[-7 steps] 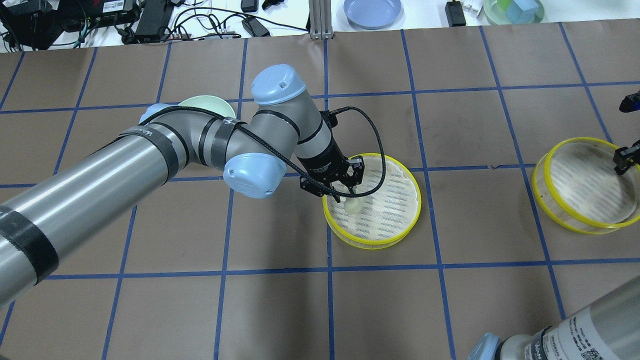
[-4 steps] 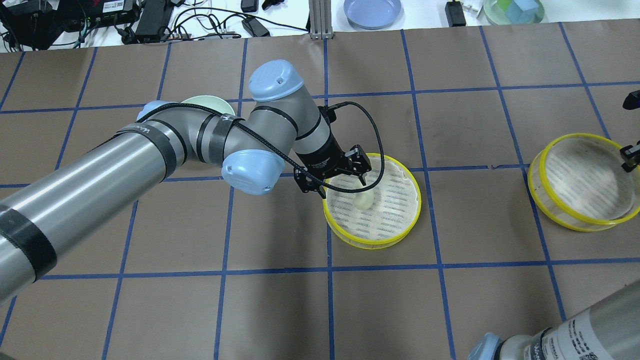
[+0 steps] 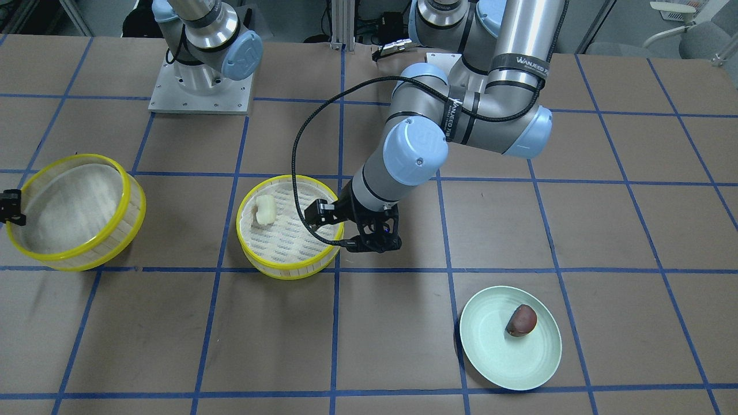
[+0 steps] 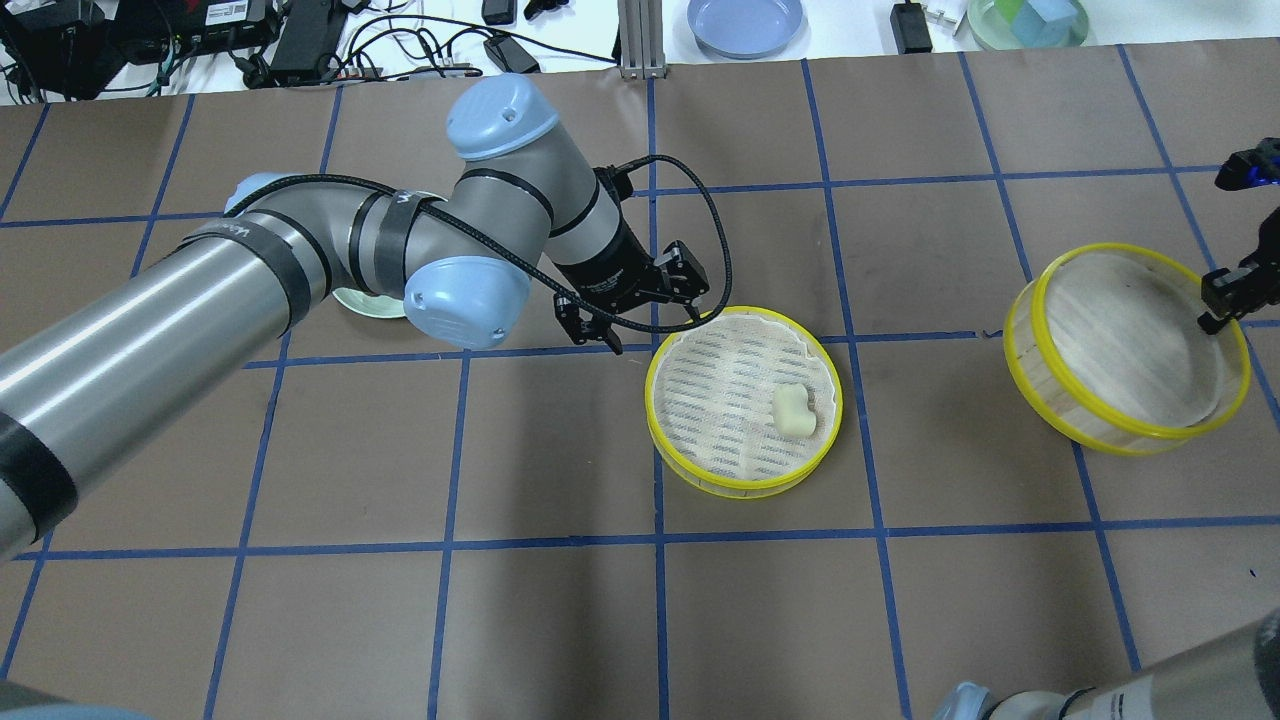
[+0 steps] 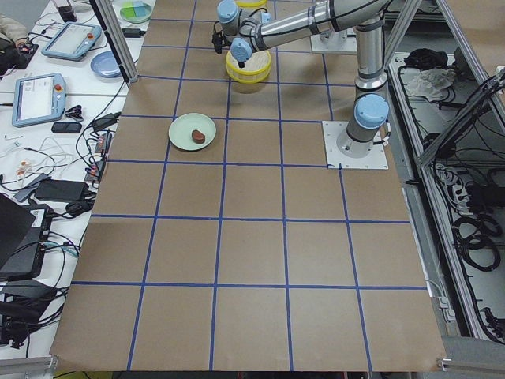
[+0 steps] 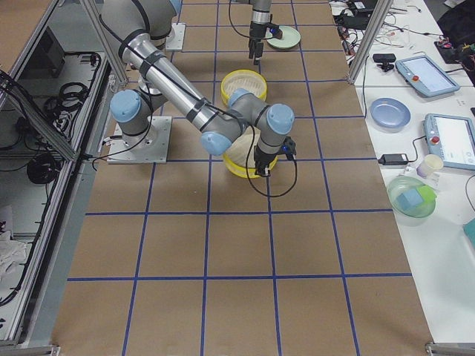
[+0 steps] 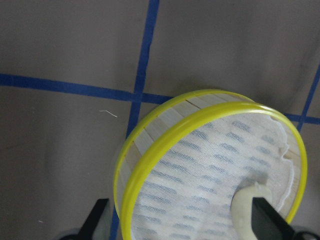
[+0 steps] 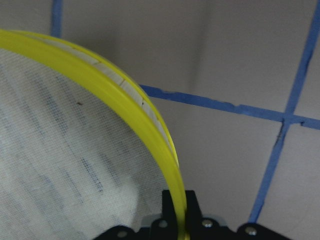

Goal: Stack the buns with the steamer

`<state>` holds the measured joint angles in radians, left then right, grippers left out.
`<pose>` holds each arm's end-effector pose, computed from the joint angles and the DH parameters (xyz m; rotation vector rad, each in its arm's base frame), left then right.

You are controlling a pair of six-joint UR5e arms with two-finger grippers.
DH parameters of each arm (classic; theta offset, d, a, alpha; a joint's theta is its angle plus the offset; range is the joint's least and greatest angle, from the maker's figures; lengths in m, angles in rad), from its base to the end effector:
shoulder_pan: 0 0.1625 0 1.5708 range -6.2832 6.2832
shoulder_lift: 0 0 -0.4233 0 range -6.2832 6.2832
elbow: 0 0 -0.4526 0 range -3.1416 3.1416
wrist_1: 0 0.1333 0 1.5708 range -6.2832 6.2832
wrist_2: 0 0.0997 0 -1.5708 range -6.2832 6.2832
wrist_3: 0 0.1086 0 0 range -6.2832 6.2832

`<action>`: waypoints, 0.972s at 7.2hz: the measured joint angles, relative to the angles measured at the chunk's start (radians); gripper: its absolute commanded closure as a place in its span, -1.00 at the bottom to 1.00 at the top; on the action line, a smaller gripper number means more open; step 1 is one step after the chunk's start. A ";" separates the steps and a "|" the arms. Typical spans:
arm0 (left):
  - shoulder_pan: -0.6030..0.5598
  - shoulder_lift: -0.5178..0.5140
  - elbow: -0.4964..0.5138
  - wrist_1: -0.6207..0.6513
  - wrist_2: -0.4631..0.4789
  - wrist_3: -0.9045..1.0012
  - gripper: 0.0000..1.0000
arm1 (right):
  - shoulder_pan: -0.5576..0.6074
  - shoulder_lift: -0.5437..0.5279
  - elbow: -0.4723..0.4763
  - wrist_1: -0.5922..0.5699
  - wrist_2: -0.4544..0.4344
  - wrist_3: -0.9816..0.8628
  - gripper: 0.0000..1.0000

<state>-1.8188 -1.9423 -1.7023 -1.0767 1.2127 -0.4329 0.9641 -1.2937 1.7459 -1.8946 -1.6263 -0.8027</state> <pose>-0.3254 -0.5871 0.2361 0.2609 -2.7892 -0.1811 -0.2420 -0.5720 0.2516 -0.3082 3.0784 0.2072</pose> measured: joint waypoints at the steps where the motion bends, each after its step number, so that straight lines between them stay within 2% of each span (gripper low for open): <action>1: 0.057 0.004 0.013 0.000 0.038 0.083 -1.00 | 0.070 -0.039 0.002 0.074 0.006 0.094 1.00; 2: 0.119 0.011 0.022 0.000 0.086 0.190 -1.00 | 0.160 -0.084 0.005 0.147 0.011 0.237 1.00; 4: 0.208 0.020 0.036 -0.004 0.247 0.367 -1.00 | 0.393 -0.142 0.027 0.179 0.012 0.570 1.00; 6: 0.259 0.017 0.048 0.012 0.365 0.527 -1.00 | 0.598 -0.141 0.065 0.078 0.001 0.813 1.00; 7: 0.287 0.007 0.049 0.030 0.403 0.641 -1.00 | 0.655 -0.131 0.101 0.004 -0.005 0.857 1.00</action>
<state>-1.5314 -1.9355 -1.6529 -1.0470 1.6153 0.2078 1.6193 -1.4252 1.8468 -1.8911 -1.6311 0.0538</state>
